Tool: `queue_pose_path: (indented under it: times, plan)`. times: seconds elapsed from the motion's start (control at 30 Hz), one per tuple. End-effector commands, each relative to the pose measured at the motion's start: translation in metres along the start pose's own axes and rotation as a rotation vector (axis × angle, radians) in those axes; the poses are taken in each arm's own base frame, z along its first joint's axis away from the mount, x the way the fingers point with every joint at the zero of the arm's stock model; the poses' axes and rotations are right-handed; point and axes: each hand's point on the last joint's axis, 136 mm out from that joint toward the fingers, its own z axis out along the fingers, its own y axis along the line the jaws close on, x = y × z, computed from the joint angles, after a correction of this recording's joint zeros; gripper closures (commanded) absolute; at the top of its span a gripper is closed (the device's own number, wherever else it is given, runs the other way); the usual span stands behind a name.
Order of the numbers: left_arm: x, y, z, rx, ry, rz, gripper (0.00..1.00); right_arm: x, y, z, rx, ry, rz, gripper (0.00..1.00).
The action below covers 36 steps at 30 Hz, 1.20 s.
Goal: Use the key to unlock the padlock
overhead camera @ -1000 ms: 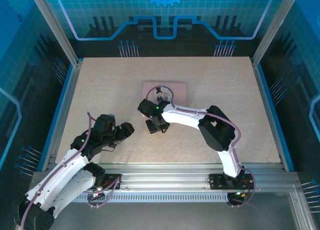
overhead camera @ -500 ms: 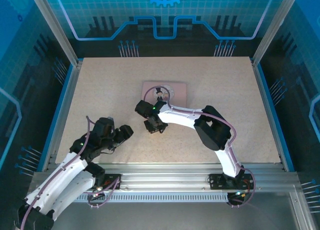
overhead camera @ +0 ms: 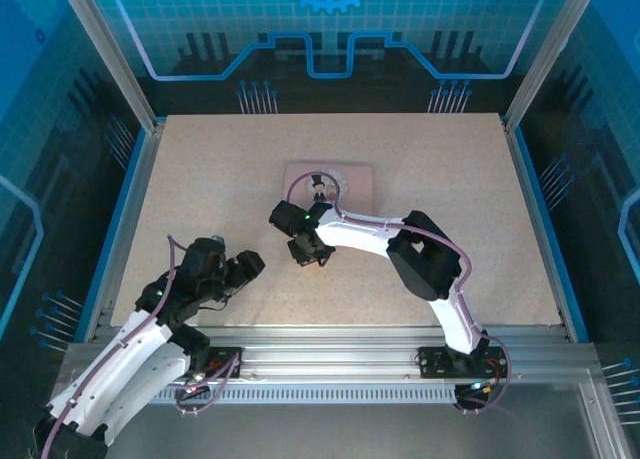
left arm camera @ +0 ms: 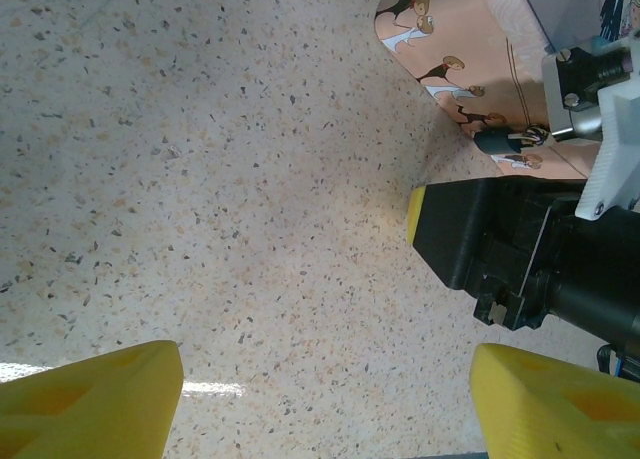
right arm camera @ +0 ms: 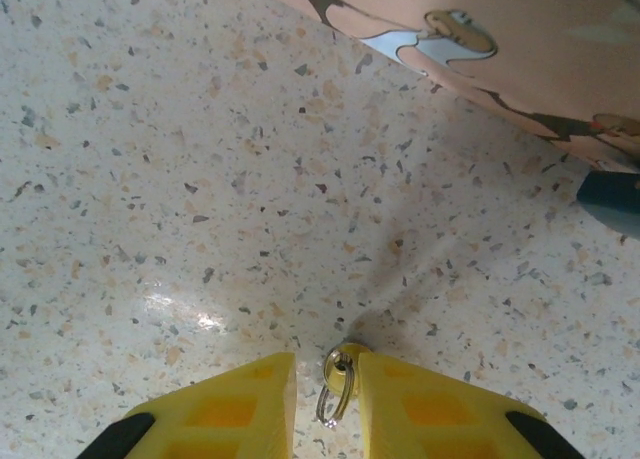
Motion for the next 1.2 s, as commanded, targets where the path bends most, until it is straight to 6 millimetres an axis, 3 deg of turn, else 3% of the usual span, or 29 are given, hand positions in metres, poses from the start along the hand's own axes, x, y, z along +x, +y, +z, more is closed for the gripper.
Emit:
queue_pose_path:
  times: [0.0, 0.4, 0.6, 0.87, 1.17]
  plan:
    - [0.004, 0.009, 0.001, -0.024, 0.008, -0.006, 0.23, 0.032, -0.005, 0.015, 0.042, 0.097, -0.018, 0.7]
    - [0.003, 0.007, 0.0, -0.021, 0.002, -0.003, 0.23, -0.003, -0.011, -0.053, 0.028, -0.098, -0.012, 0.52]
    - [0.002, 0.001, -0.002, 0.0, 0.002, 0.007, 0.22, -0.001, -0.013, -0.073, -0.01, -0.151, 0.02, 0.51]
    - [0.001, -0.005, -0.002, 0.012, 0.012, 0.028, 0.23, 0.018, -0.014, -0.067, -0.059, -0.292, 0.084, 0.51]
    - [0.002, -0.004, -0.002, 0.004, 0.015, 0.027, 0.23, 0.025, -0.004, -0.035, 0.006, -0.343, 0.07, 0.51]
